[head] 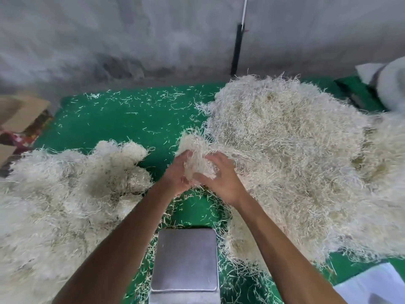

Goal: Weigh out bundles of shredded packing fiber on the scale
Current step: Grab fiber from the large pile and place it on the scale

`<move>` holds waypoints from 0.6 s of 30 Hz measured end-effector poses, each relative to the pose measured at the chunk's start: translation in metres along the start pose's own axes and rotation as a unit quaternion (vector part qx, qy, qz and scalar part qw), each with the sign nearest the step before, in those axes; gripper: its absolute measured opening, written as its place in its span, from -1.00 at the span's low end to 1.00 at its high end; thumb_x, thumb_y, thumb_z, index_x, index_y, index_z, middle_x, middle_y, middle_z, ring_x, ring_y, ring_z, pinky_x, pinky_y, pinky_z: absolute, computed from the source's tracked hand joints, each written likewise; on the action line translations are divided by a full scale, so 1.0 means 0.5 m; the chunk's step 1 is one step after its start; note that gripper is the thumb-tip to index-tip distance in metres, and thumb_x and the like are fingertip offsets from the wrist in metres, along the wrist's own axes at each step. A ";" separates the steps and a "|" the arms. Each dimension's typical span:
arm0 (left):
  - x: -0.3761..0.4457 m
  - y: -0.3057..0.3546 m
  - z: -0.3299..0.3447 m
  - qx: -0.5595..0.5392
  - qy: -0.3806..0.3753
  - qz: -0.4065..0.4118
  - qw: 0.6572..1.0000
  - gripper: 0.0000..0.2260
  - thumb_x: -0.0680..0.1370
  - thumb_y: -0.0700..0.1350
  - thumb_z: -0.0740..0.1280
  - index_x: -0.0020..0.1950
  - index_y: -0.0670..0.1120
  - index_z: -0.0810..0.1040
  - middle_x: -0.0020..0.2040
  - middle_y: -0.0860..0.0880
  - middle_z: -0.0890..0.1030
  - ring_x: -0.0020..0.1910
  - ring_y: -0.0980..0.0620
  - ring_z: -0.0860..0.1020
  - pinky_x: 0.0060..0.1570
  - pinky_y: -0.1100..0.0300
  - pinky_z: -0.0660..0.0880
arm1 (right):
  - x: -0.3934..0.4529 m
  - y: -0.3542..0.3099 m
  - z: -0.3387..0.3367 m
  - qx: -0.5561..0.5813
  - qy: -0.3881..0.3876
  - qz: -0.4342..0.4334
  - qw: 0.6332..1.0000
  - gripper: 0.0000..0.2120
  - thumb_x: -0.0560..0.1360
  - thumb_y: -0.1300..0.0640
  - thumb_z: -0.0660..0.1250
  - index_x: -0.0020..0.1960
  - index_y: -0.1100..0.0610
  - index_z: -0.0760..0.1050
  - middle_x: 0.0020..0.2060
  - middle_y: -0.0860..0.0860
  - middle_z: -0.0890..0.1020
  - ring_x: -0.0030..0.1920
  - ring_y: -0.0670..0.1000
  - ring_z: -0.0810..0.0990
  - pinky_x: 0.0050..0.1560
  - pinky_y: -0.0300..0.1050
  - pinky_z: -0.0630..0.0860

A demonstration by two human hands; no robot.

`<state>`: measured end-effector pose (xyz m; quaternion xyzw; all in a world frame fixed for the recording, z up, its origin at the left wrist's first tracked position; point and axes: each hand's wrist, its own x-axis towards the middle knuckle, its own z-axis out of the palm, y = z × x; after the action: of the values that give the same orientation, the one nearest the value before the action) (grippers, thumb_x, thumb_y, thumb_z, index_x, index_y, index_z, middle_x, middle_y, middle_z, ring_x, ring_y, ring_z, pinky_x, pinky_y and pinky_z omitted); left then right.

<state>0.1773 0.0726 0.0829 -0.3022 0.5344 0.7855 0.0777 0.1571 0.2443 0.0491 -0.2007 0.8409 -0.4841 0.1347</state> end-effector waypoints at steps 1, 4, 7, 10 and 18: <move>-0.004 0.017 -0.009 -0.006 0.011 0.024 1.000 -0.61 0.53 0.18 0.38 0.30 0.04 0.53 -0.11 -0.02 0.63 -0.20 -0.01 0.63 -0.14 0.02 0.62 | -0.013 0.003 -0.001 -0.012 -0.002 -0.007 1.000 -0.14 0.40 -0.50 0.38 0.57 -0.19 0.21 0.53 -0.12 0.23 0.49 0.02 0.32 0.51 0.14 0.30; -0.038 0.049 -0.018 -0.014 0.019 0.021 1.000 -0.75 0.49 0.16 0.44 -0.02 0.01 0.56 -0.05 -0.06 0.65 -0.10 -0.10 0.65 -0.11 -0.03 0.65 | -0.047 0.007 -0.001 -0.117 -0.016 -0.029 0.993 -0.33 0.57 -0.25 0.35 0.57 -0.20 0.11 0.05 -0.08 0.57 0.01 -0.05 0.60 0.18 0.08 0.65; -0.077 0.052 -0.029 0.108 0.036 0.067 0.991 -0.67 0.52 -0.15 0.45 0.25 0.04 0.53 0.37 -0.16 0.48 0.21 -0.21 0.55 0.10 0.04 0.62 | -0.063 -0.005 -0.012 -0.117 0.023 -0.010 0.993 -0.31 0.58 -0.01 0.43 0.53 -0.25 0.09 -0.10 0.04 0.63 -0.25 0.01 0.65 -0.23 -0.04 0.69; -0.094 0.047 -0.036 0.134 0.039 0.083 0.987 -0.12 0.42 -0.55 0.32 0.53 0.20 0.22 0.57 -0.04 0.20 0.33 -0.18 0.45 -0.11 0.40 0.58 | -0.076 -0.013 -0.034 -0.082 0.046 0.025 0.995 -0.22 0.51 0.20 0.51 0.45 -0.22 0.07 -0.05 0.06 0.61 -0.30 0.02 0.63 -0.36 -0.12 0.64; -0.215 0.008 -0.029 0.179 -0.014 0.126 0.976 -0.38 0.51 -0.37 0.37 0.52 0.00 0.36 0.43 -0.13 0.44 0.39 -0.19 0.42 -0.09 0.47 0.54 | -0.065 -0.003 -0.051 -0.182 0.089 0.075 0.976 -0.29 0.49 0.35 0.40 0.52 -0.01 0.23 0.16 0.03 0.63 -0.29 -0.05 0.63 -0.53 -0.26 0.44</move>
<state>0.2676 0.0798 0.1427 -0.2027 0.6990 0.6848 0.0378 0.1754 0.2780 0.0641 -0.1148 0.9362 -0.3273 0.0566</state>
